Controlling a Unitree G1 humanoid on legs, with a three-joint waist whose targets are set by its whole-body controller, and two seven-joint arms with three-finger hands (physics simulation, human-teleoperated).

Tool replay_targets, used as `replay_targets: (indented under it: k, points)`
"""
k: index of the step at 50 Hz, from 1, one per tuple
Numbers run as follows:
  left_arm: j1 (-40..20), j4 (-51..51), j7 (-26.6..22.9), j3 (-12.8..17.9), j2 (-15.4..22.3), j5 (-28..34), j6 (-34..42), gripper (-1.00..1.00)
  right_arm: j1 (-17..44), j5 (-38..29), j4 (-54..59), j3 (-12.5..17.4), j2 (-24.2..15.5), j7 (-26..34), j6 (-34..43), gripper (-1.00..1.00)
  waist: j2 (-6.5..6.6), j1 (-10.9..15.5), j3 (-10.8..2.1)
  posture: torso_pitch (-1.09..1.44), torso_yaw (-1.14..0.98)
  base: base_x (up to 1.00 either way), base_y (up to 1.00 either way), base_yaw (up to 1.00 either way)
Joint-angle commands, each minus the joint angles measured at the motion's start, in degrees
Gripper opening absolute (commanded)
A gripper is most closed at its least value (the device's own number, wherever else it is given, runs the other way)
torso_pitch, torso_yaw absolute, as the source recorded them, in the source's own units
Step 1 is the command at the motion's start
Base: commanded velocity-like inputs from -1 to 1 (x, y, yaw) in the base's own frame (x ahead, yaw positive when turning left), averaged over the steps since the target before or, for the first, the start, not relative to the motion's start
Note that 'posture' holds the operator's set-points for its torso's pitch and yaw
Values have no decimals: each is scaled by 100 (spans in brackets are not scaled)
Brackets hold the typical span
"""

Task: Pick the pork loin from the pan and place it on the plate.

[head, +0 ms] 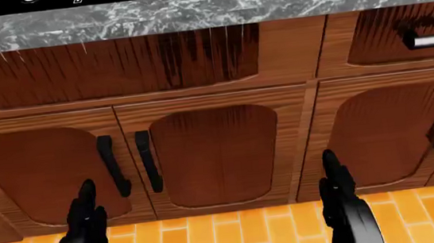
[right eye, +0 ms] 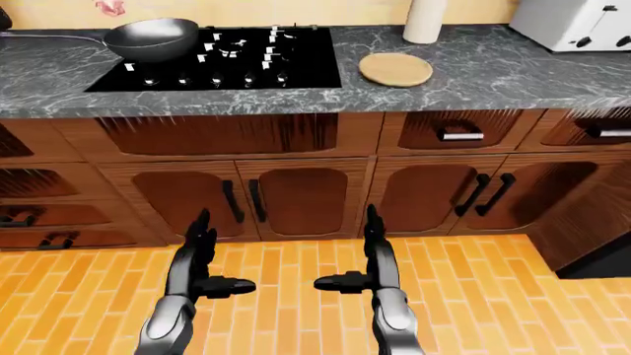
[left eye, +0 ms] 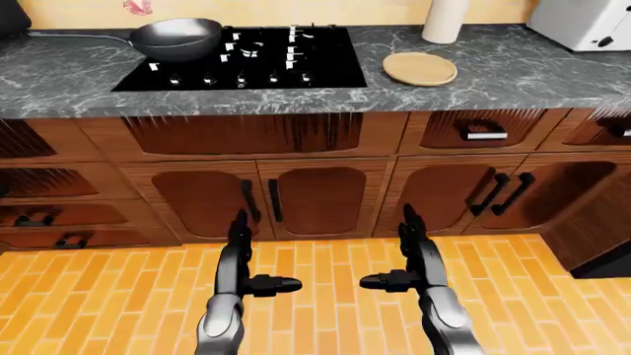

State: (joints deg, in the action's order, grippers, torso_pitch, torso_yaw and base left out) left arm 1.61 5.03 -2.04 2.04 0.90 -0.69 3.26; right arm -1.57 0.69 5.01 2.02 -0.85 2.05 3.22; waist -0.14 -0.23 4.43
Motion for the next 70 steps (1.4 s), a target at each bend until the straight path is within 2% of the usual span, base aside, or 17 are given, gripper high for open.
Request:
replay_targets:
  k: [1,3,5,8,30,31,33,36,39,41,42,45,49,58,62,63,70]
  points:
    - [79,-1118,-36,-55,-28,-106,14,100,-192,-52,-1067,64,-3,-177,-228,100,-45,-12,-5,0,0,0,0,0]
    - [112,-1196,-8,-59,-34,-84,51,100,-323,-47,-1241,38,7,-129,-127,100,-2,25,-360,0,0,0,0,0]
    - [148,-1257,10,-49,-37,-85,77,100,-452,85,-1405,-1,45,-14,-98,100,-53,31,-120,0,0,0,0,0]
    - [113,-1192,43,-4,-24,-78,44,100,-464,178,-1431,-49,79,30,-80,100,-52,35,-411,0,0,0,0,0]
    - [100,-1181,117,40,-20,-78,-26,100,-646,18,-1166,-40,39,64,-581,100,-14,37,-486,0,0,0,0,0]
    - [99,-1178,118,36,-21,-77,-24,100,-646,22,-1137,-32,36,76,-604,100,22,29,-566,0,0,0,18,0]
    - [105,-1203,121,28,-22,-73,-6,100,-688,4,-1258,-34,39,71,-541,100,-45,7,-399,0,0,0,25,0]
    - [129,-1273,109,40,-14,-89,32,100,-724,-9,-1263,-42,48,77,-577,100,-61,-14,-389,0,0,0,26,0]
    - [129,-1291,107,45,-15,-89,43,100,-720,-19,-1271,-49,49,84,-564,100,161,-19,-348,0,0,0,26,0]
    - [131,-1280,109,42,-18,-83,31,100,-726,-18,-1248,-48,47,96,-590,100,480,-19,-364,0,0,0,25,0]
    - [141,-1286,108,36,-19,-79,27,100,-738,-17,-1242,-47,48,99,-607,100,352,12,-351,0,0,0,26,0]
    - [167,-1324,108,33,-22,-76,32,100,-760,-22,-1240,-52,51,105,-627,100,336,54,-301,0,0,0,24,0]
    - [185,-1347,106,24,-27,-72,37,100,-779,-18,-1273,-50,49,118,-623,100,128,33,-229,0,0,0,17,0]
    - [205,-1381,103,22,-31,-78,60,100,-770,-29,-1242,-40,49,122,-638,100,-15,110,-281,0,0,0,0,0]
    - [211,-1369,106,13,-35,-72,52,100,-775,-22,-1230,-34,46,130,-648,100,-393,172,-334,0,0,0,0,0]
    - [218,-1384,105,8,-36,-70,56,100,-785,-22,-1233,-35,47,133,-654,100,-183,148,-279,0,0,0,0,0]
    - [232,-1400,106,3,-40,-70,63,100,-787,-22,-1205,-34,49,146,-682,100,-57,72,-415,0,0,0,1,0]
